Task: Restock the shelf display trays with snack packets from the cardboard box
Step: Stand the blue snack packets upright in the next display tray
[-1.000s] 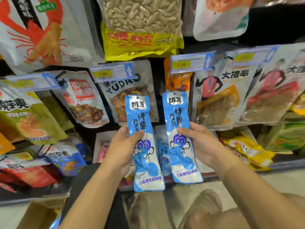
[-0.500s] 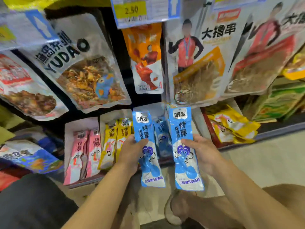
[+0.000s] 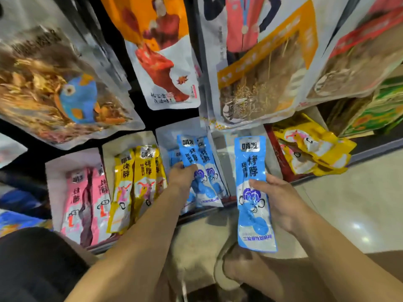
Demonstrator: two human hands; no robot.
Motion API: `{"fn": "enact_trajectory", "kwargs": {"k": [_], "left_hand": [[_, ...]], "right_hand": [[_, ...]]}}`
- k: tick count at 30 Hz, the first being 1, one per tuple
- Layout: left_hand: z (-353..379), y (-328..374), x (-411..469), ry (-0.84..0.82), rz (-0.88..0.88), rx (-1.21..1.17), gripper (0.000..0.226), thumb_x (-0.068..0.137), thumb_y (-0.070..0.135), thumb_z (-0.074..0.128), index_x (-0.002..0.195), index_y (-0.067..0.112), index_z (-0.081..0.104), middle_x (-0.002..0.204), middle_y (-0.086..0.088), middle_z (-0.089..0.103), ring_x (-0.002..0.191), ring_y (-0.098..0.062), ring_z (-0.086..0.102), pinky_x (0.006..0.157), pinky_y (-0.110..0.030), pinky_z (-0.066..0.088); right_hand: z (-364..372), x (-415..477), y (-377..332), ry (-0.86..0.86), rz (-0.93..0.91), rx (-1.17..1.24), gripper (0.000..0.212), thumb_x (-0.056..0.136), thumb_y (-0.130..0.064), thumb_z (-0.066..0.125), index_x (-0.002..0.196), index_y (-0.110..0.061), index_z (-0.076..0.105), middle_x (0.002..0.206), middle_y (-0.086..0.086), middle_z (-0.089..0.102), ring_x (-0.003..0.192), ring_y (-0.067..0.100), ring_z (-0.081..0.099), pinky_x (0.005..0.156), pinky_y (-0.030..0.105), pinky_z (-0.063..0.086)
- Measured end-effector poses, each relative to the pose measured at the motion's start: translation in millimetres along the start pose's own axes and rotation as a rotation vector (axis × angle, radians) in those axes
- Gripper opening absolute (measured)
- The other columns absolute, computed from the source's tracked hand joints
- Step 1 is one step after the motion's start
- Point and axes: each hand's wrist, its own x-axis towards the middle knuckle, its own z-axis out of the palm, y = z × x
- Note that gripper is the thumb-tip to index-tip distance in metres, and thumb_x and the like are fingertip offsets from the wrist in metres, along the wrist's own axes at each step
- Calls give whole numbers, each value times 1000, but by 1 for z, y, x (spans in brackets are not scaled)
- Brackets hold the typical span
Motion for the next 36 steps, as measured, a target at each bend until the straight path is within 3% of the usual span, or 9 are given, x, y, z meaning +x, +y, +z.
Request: {"fn": "enact_trajectory", "kwargs": {"k": [2, 7, 11, 18, 20, 22, 28, 31, 36], "left_hand": [[8, -10, 25, -27, 8, 25, 16, 81, 11, 68, 96, 8, 61, 87, -14, 68, 80, -30, 67, 85, -56, 55], [32, -23, 48, -4, 29, 136, 43, 86, 15, 73, 124, 1, 58, 114, -17, 67, 111, -33, 64, 97, -45, 50], [38, -28, 46, 31, 114, 311, 40, 92, 19, 70, 128, 5, 62, 116, -8, 69, 100, -20, 63, 96, -33, 51], [29, -30, 45, 113, 277, 589, 30, 84, 35, 77, 90, 8, 64, 82, -5, 63, 69, -16, 57, 51, -19, 37], [24, -24, 40, 132, 298, 582, 28, 86, 33, 74, 87, 10, 60, 81, -5, 61, 71, -16, 56, 59, -22, 46], [16, -18, 31, 165, 336, 518, 26, 91, 29, 69, 109, 11, 64, 95, -4, 65, 83, -14, 58, 78, -26, 51], [-30, -14, 17, 349, 631, 423, 36, 95, 20, 65, 128, 15, 53, 115, -1, 51, 95, -16, 58, 90, -33, 53], [-53, -19, 24, 344, 596, 429, 36, 96, 15, 63, 131, 18, 53, 119, 0, 51, 90, -13, 61, 90, -36, 55], [-71, -32, 36, 290, 508, 474, 38, 98, 22, 60, 135, 16, 59, 128, -3, 66, 116, -22, 63, 101, -39, 51]], "right_hand": [[0, 5, -2, -8, -4, 16, 28, 90, -3, 67, 118, -2, 69, 107, 24, 74, 82, 35, 73, 73, 48, 61], [5, 14, -11, -38, -16, 40, 27, 92, -5, 66, 119, -4, 68, 108, 22, 75, 82, 34, 73, 71, 45, 63], [4, 19, -13, -31, -14, 42, 26, 93, -7, 66, 119, -5, 68, 107, 20, 75, 82, 32, 74, 65, 41, 63], [-2, 23, -5, -5, 14, -15, 24, 93, -8, 67, 116, -7, 71, 105, 18, 76, 84, 32, 74, 68, 41, 63], [-1, 25, -3, 1, 24, -25, 24, 92, -8, 68, 116, -7, 71, 105, 18, 77, 85, 34, 74, 70, 42, 63], [2, 30, 0, 9, 35, -27, 23, 92, -7, 68, 114, -6, 71, 104, 18, 77, 82, 33, 74, 69, 42, 64], [39, 62, 17, 0, 75, 20, 24, 89, -2, 70, 113, -2, 71, 104, 22, 76, 88, 38, 74, 77, 52, 62], [73, 79, 24, -42, 69, 0, 20, 89, 0, 70, 108, -3, 73, 101, 21, 76, 81, 34, 74, 74, 50, 63], [116, 107, 37, -101, 80, -71, 18, 89, 0, 70, 106, -6, 73, 101, 19, 77, 87, 35, 74, 75, 48, 63]]}}
